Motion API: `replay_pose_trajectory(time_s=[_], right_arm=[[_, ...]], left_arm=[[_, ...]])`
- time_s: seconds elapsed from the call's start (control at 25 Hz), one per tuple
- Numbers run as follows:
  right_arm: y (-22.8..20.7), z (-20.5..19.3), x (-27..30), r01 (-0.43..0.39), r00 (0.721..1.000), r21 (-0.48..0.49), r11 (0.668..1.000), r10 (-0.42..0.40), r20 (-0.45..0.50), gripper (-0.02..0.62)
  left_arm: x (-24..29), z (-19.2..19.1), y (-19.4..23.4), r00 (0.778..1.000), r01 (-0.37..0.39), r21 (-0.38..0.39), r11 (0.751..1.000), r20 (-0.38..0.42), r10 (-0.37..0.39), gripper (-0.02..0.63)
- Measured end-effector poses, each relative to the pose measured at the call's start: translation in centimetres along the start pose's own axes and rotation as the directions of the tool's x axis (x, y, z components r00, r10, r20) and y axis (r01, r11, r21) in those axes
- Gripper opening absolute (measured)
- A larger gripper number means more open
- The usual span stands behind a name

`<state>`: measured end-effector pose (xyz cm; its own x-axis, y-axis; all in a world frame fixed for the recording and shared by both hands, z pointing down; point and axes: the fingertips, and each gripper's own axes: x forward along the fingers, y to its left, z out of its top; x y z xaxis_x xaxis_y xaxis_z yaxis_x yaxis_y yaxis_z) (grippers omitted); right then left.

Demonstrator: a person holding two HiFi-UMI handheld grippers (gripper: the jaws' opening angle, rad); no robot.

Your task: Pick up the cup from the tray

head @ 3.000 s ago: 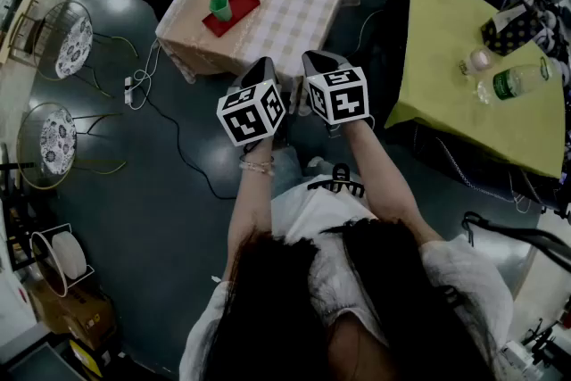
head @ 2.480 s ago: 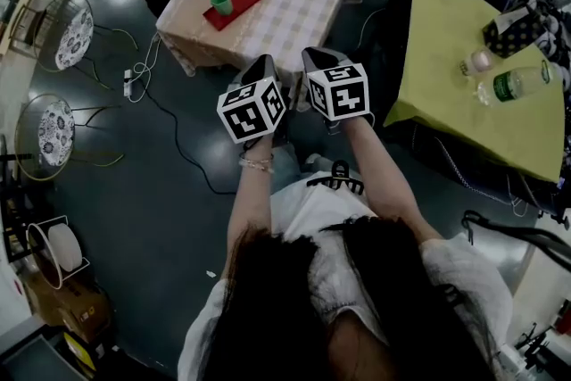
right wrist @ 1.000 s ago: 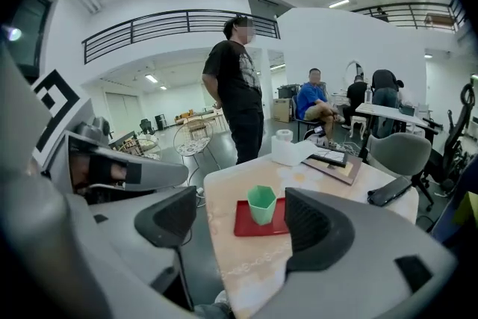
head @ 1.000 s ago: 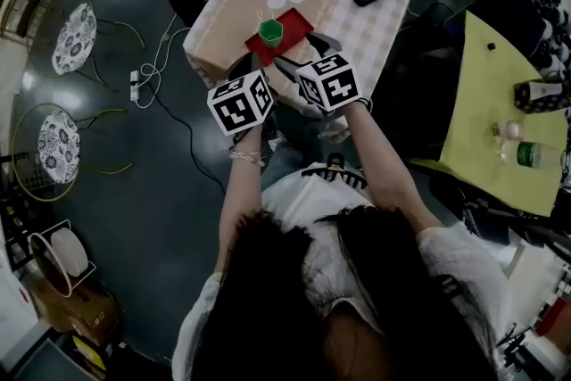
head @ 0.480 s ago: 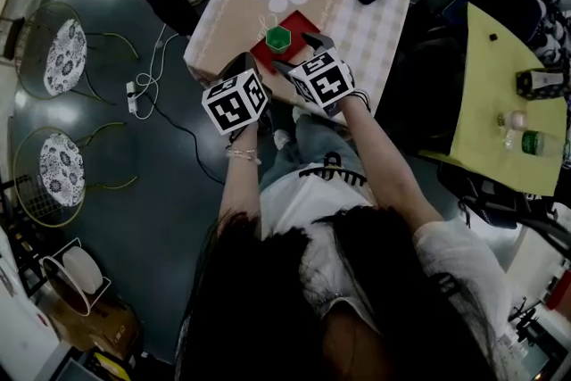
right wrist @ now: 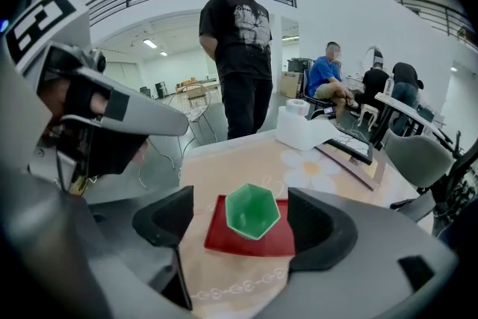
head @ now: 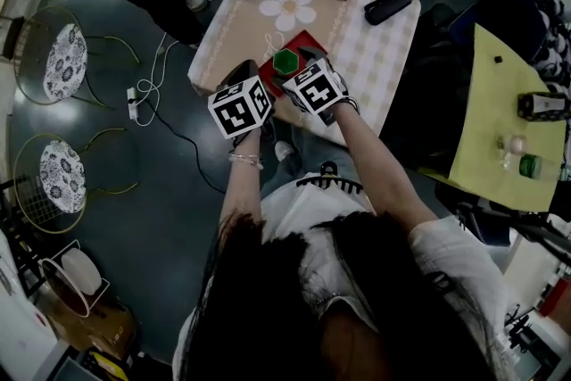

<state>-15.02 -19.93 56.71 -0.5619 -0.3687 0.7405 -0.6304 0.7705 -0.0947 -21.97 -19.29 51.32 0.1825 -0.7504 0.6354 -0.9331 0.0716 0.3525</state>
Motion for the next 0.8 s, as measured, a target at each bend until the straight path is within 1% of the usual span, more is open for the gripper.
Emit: replay_pose_trajectory(time_s=[0.16, 0.32, 0.52, 0.68, 0.76, 0.8], right_arm=[[-0.8, -0.7, 2.5, -0.026, 0.998, -0.024, 0.999, 0.024, -0.064, 0.38], [-0.8, -1.8, 4.2, -0.061, 0.989, -0.059, 0.996, 0.052, -0.137, 0.379], [-1.6, -2.9, 5.8, -0.066, 0.979, -0.062, 0.996, 0.053, -0.196, 0.379], [-2.0, -3.3, 6.2, -0.065, 0.976, -0.047, 0.997, 0.054, -0.212, 0.374], [-2.2, -3.1, 6.3, -0.058, 0.977, -0.031, 0.998, 0.05, -0.205, 0.327], [-2.4, -2.9, 6.3, -0.053, 0.978, -0.025, 0.998, 0.047, -0.202, 0.325]], left_arm=[[1.8, 0.7, 0.2, 1.0, -0.006, 0.006, 1.0, -0.019, 0.007, 0.009], [3.2, 1.0, 0.6, 0.999, -0.018, 0.01, 1.0, -0.04, 0.019, 0.009], [4.6, 0.9, 0.8, 0.998, -0.025, 0.009, 1.0, -0.063, 0.025, 0.009], [5.2, 0.8, 0.7, 0.997, -0.027, 0.006, 1.0, -0.079, 0.027, 0.009], [5.5, 0.8, 0.7, 0.996, -0.027, 0.007, 1.0, -0.087, 0.027, 0.009], [5.6, 0.8, 0.7, 0.996, -0.027, 0.008, 1.0, -0.09, 0.027, 0.009]])
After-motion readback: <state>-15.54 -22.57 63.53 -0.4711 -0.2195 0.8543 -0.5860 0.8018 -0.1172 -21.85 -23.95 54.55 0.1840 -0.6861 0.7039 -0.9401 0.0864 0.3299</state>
